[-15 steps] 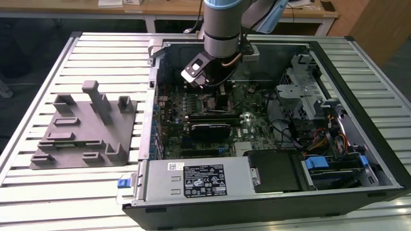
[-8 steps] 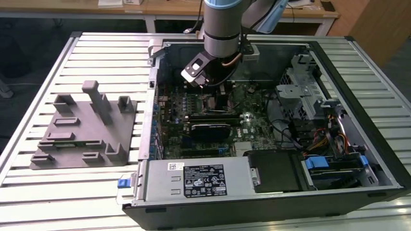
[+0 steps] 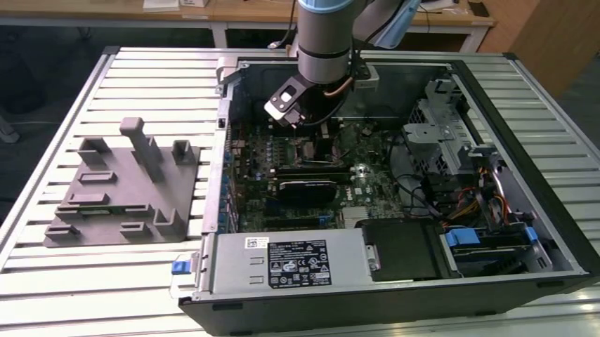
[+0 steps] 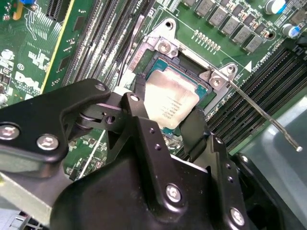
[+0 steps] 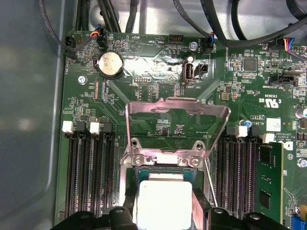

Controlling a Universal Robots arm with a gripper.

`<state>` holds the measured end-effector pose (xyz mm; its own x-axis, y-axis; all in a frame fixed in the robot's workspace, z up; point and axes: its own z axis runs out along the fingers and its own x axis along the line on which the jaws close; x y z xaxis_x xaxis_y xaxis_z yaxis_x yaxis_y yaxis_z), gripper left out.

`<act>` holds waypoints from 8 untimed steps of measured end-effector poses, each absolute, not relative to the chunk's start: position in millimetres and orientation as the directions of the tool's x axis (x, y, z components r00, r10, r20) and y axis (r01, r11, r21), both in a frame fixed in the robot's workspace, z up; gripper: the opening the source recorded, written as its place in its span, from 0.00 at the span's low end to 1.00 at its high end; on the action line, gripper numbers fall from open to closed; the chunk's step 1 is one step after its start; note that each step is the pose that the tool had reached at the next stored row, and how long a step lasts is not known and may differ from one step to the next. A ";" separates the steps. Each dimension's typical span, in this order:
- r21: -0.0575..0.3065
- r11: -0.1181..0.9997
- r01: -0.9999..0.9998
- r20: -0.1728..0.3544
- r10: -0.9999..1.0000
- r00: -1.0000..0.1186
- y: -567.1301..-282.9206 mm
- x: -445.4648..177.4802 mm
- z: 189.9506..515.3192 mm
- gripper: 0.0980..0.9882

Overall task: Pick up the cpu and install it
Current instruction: 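Place the cpu into insertion slot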

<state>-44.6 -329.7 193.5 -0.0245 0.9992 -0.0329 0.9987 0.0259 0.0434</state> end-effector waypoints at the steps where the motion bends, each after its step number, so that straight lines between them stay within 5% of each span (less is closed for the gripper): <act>1: 0.043 0.026 0.999 -0.033 0.999 -0.025 -329.7 -44.5 193.4 0.49; 8: 0.044 0.026 0.999 -0.032 0.999 -0.024 -329.6 -44.3 193.2 0.49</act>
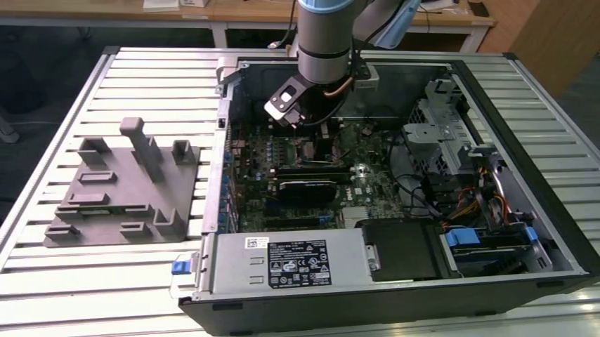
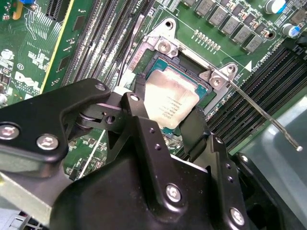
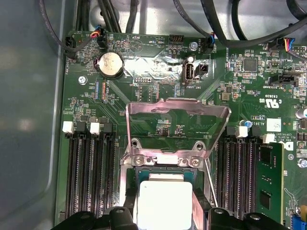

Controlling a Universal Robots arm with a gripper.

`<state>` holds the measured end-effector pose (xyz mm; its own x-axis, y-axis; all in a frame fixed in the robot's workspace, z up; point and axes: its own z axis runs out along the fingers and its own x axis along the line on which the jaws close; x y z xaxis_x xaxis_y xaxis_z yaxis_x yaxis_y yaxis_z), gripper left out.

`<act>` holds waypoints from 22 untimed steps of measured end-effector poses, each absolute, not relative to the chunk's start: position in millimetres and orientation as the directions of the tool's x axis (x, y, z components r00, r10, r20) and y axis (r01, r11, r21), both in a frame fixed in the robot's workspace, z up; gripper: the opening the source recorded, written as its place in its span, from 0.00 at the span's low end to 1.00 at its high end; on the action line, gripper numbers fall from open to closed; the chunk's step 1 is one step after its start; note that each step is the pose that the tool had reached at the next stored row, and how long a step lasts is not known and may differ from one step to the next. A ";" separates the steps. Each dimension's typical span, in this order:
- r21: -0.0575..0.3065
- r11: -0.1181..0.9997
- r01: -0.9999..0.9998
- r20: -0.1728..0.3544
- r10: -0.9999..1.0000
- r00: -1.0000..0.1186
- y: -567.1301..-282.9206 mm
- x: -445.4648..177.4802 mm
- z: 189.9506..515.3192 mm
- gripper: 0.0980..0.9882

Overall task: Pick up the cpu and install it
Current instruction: 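Place the cpu into insertion slot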

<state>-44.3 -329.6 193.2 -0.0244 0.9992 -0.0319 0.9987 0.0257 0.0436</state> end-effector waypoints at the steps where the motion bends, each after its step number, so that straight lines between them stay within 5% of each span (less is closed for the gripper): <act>1: 0.044 0.026 0.999 -0.032 0.999 -0.024 -329.7 -44.3 193.1 0.49; 22: 0.044 0.026 0.999 -0.031 0.999 -0.024 -329.6 -44.2 194.6 0.58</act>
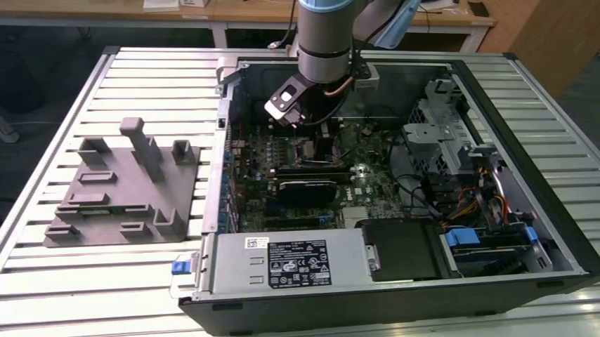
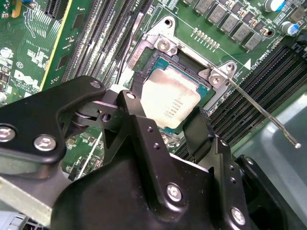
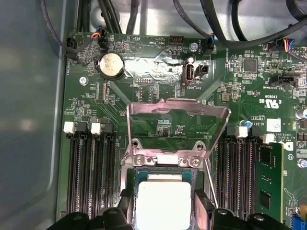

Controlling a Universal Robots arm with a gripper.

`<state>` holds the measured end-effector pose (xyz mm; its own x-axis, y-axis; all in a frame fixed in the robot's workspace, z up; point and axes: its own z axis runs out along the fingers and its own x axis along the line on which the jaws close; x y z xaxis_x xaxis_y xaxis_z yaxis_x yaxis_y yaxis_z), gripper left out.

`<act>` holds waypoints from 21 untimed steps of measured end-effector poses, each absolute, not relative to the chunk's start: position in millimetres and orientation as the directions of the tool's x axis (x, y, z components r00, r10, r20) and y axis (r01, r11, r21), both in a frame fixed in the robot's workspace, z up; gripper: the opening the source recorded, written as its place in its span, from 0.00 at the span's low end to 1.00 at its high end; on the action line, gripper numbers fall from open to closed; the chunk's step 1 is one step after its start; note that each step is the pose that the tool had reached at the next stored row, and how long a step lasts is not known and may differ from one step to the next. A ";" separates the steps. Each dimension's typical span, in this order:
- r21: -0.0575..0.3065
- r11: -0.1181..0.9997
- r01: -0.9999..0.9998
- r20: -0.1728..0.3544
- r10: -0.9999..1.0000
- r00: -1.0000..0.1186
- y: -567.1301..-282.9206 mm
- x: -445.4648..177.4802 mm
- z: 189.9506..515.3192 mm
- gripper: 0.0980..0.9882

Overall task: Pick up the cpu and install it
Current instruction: 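Place the cpu into insertion slot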

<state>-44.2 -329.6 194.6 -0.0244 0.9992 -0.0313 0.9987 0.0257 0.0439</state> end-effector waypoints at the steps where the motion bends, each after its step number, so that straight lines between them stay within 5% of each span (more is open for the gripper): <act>1: 0.044 0.026 0.999 -0.031 0.999 -0.024 -329.6 -44.2 194.7 0.58; 6: 0.044 0.026 0.999 -0.032 0.999 -0.024 -329.7 -44.3 194.9 0.56; 7: 0.044 0.026 0.999 -0.032 0.999 -0.024 -329.6 -44.3 194.9 0.49; 21: 0.043 0.024 0.999 -0.049 0.999 -0.022 -329.7 -44.3 195.3 0.49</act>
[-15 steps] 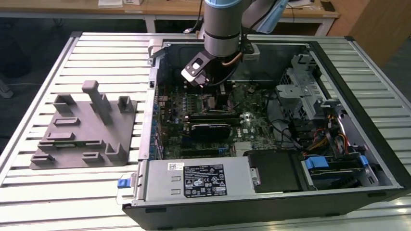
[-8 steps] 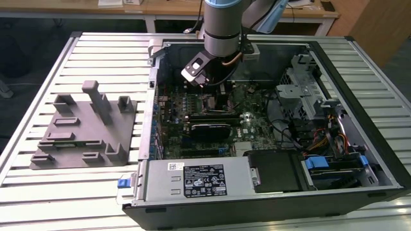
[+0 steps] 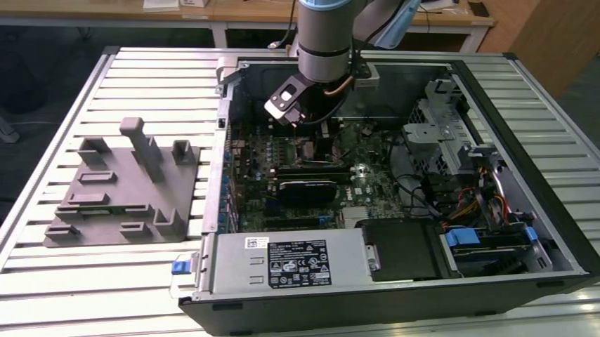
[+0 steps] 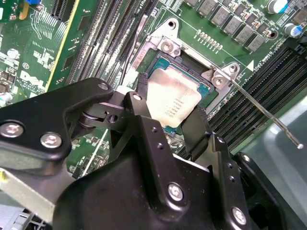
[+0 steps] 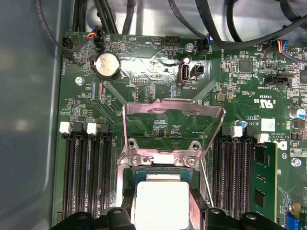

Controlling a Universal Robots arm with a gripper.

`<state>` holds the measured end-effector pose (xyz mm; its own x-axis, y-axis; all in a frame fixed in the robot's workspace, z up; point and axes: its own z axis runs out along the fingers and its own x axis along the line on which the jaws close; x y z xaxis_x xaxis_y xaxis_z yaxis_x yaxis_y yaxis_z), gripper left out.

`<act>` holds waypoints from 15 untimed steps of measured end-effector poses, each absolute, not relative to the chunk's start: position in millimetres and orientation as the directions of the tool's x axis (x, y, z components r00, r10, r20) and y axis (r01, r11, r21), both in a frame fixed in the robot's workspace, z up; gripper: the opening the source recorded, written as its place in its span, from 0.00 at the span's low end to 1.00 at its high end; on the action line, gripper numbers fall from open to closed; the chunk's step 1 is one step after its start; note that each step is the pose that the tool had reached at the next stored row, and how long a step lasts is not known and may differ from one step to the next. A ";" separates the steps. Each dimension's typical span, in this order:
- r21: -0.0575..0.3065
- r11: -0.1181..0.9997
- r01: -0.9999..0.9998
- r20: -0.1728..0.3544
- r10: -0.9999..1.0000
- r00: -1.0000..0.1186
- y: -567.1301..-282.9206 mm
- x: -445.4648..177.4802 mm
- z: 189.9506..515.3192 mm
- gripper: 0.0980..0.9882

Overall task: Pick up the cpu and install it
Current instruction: 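Place the cpu into insertion slot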

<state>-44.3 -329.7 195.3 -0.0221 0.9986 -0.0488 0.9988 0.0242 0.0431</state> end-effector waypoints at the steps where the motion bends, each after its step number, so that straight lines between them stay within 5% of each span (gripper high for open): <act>1: 0.043 0.024 0.999 -0.049 0.999 -0.022 -329.6 -44.3 195.1 0.49; 12: 0.043 0.024 0.999 -0.048 0.999 -0.022 -329.6 -44.2 194.1 0.49; 15: 0.043 0.024 0.999 -0.048 0.999 -0.022 -329.6 -44.2 194.0 0.57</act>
